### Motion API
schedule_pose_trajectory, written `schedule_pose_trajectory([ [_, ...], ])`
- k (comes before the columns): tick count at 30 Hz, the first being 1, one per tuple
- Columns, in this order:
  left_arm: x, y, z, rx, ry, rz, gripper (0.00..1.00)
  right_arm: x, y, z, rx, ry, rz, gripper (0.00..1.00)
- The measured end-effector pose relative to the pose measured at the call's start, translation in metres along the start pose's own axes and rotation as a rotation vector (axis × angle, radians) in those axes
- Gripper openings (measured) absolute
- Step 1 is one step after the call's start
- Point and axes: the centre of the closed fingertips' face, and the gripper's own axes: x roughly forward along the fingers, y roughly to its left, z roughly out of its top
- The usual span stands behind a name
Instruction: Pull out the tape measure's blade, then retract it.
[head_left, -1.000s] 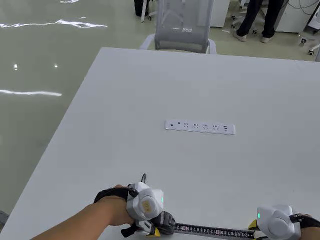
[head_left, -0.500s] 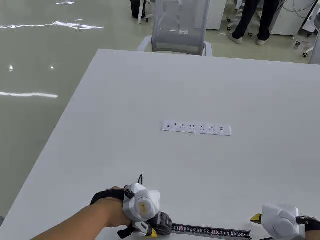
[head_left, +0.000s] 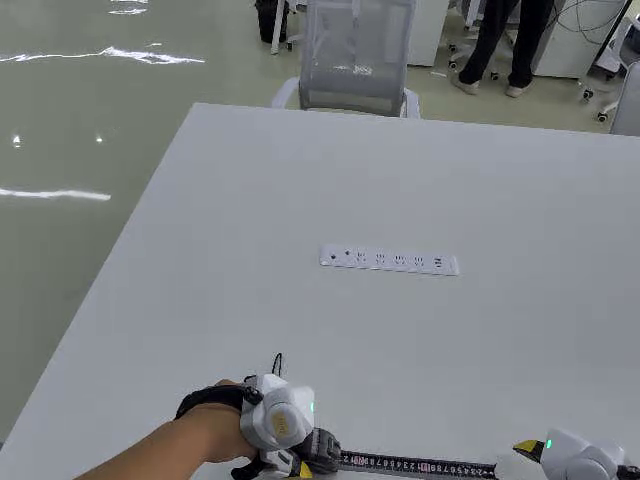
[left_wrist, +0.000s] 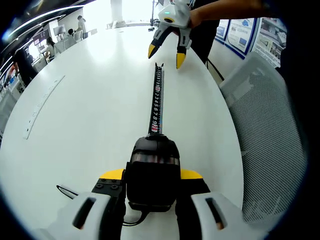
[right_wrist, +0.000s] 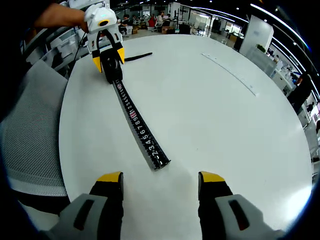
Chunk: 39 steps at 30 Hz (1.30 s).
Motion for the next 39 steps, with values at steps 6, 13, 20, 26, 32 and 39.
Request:
schedule_pose_trajectory([
  [6, -0.001, 0.000, 0.001, -0.007, -0.015, 0.000, 0.34, -0.007, 0.001, 0.011, 0.180, -0.143, -0.046, 0.82],
  [13, -0.001, 0.001, 0.002, -0.005, -0.026, 0.005, 0.35, -0.018, 0.001, 0.007, 0.280, -0.229, -0.107, 0.92],
  [20, -0.002, 0.000, 0.002, 0.019, -0.048, 0.018, 0.35, -0.025, 0.006, 0.003, 0.339, -0.291, -0.182, 0.97],
  [26, -0.004, 0.005, -0.004, -0.020, -0.026, 0.057, 0.35, -0.025, 0.018, -0.002, 0.346, -0.299, -0.209, 0.98],
  [32, -0.017, 0.008, -0.005, -0.146, -0.097, 0.092, 0.53, -0.030, 0.022, -0.001, 0.343, -0.308, -0.231, 1.00],
  [39, -0.043, 0.017, -0.013, -0.271, -0.219, 0.184, 0.69, -0.030, 0.022, -0.001, 0.348, -0.312, -0.235, 1.00],
])
